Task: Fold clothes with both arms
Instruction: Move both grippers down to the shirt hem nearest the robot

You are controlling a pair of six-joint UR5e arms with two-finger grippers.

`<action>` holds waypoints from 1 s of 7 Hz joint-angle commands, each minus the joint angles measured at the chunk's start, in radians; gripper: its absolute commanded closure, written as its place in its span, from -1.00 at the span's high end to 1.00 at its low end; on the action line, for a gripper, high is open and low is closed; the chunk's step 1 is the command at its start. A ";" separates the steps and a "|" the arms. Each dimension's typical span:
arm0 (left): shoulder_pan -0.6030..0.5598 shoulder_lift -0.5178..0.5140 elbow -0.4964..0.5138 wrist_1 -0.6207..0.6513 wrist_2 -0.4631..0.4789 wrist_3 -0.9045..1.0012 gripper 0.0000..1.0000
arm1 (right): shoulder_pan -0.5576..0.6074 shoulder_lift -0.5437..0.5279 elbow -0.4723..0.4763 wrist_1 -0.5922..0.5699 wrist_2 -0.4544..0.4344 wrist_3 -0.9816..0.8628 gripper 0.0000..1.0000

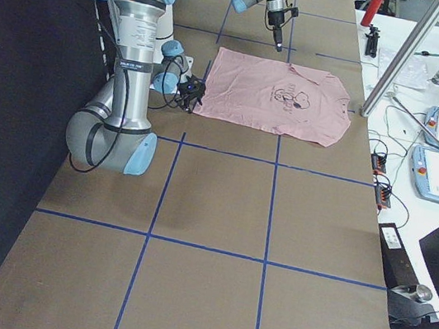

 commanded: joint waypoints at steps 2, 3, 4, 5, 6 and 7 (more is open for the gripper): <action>0.000 0.000 0.000 0.000 0.000 -0.001 0.68 | 0.000 -0.001 0.008 -0.025 -0.005 0.000 -1.00; 0.005 0.000 0.000 0.000 0.002 -0.008 0.70 | -0.002 0.001 0.012 -0.037 -0.005 0.000 -1.00; 0.022 0.000 -0.005 0.002 0.005 -0.048 0.70 | -0.002 0.007 0.022 -0.037 -0.005 0.000 -1.00; 0.058 0.015 -0.026 0.015 0.012 -0.147 0.73 | 0.001 0.004 0.034 -0.037 -0.003 0.000 -1.00; 0.148 0.081 -0.105 0.052 0.093 -0.203 0.74 | 0.004 0.002 0.052 -0.037 0.002 -0.001 -1.00; 0.266 0.171 -0.203 0.130 0.189 -0.232 0.75 | 0.003 0.001 0.058 -0.037 0.003 -0.005 -1.00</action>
